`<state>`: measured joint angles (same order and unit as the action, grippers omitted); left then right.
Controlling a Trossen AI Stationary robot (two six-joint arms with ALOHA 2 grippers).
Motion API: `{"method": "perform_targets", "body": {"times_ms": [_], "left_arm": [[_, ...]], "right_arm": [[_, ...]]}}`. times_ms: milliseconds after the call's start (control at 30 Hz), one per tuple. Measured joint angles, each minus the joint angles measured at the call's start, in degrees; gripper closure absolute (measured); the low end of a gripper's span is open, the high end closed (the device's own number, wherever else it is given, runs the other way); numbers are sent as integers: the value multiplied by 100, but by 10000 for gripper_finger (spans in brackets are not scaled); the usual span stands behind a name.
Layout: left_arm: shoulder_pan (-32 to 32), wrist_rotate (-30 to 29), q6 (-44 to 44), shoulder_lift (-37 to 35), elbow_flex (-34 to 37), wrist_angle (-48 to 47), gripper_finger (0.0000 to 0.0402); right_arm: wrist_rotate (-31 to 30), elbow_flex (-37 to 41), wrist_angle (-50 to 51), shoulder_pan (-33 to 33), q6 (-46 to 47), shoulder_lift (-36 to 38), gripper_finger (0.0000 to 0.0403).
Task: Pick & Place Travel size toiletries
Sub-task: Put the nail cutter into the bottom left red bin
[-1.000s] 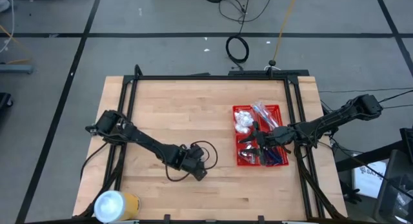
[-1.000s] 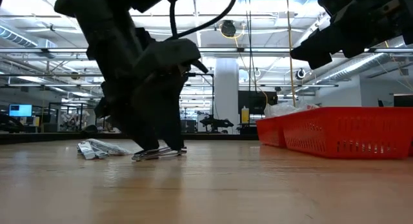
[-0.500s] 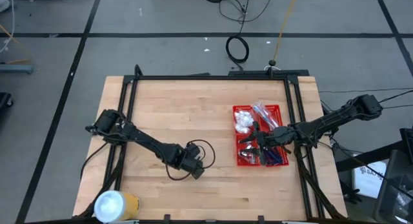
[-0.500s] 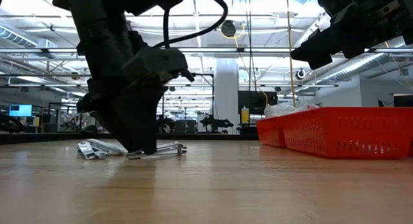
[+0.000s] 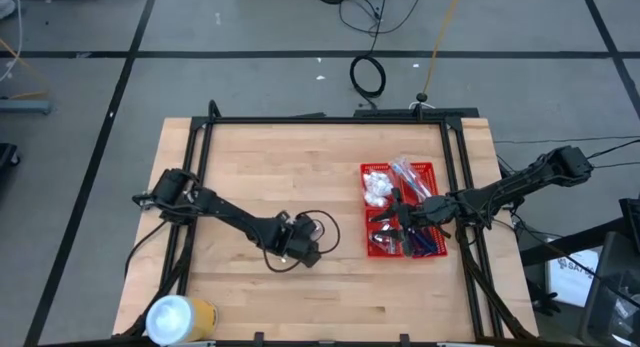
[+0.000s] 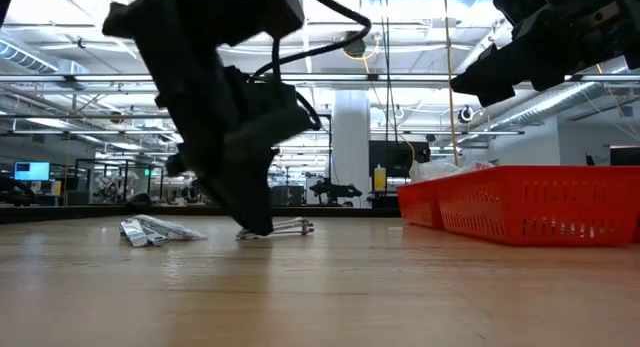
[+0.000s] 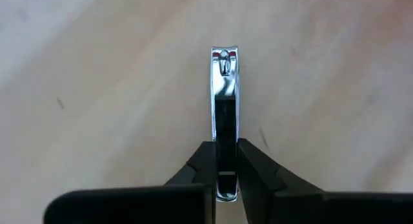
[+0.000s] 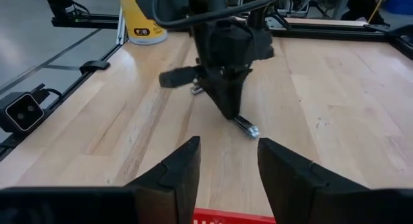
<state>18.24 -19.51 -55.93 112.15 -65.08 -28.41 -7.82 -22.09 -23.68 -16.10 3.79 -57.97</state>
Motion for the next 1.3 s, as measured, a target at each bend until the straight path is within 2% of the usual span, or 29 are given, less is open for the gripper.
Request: {"method": "perform_targets", "body": {"times_ms": [133, 200, 367, 500, 633, 700, 800, 1000, 1133, 1300], "left_arm": [[7, -591, 577, -129, 31, 309, 391], [30, -905, 911, -273, 46, 471, 389], [107, -1678, 2201, -735, 20, 1447, 391], [111, -1893, 3617, -902, 18, 2736, 391], [49, -1606, 4762, -894, 11, 3829, 390], [-43, -1275, 4859, -895, 11, 4092, 392], [-160, -1104, 4957, -896, 11, 4295, 392], [-270, -682, 5038, -809, 7, 4597, 392], [-302, -573, 5052, -731, 2, 4649, 392], [-296, -591, 5105, -732, 2, 4665, 389]], "right_arm": [[-276, 0, 1, -2, -21, 0, 261], [-529, 0, 16, 0, -24, 2, 262], [-889, 2, 32, 2, -46, 0, 262], [-889, 2, -108, 2, -44, -2, 260], [-868, 1, -446, 2, 114, -42, 245], [-856, 2, -567, 0, 140, -109, 227], [-848, 2, -924, 0, 151, -309, 190], [-835, 2, -2328, 19, 16, -1066, 134], [-426, 2, -3000, 167, -12, -1491, 134], [-81, 2, -3105, 355, 149, -1740, 169]]}}
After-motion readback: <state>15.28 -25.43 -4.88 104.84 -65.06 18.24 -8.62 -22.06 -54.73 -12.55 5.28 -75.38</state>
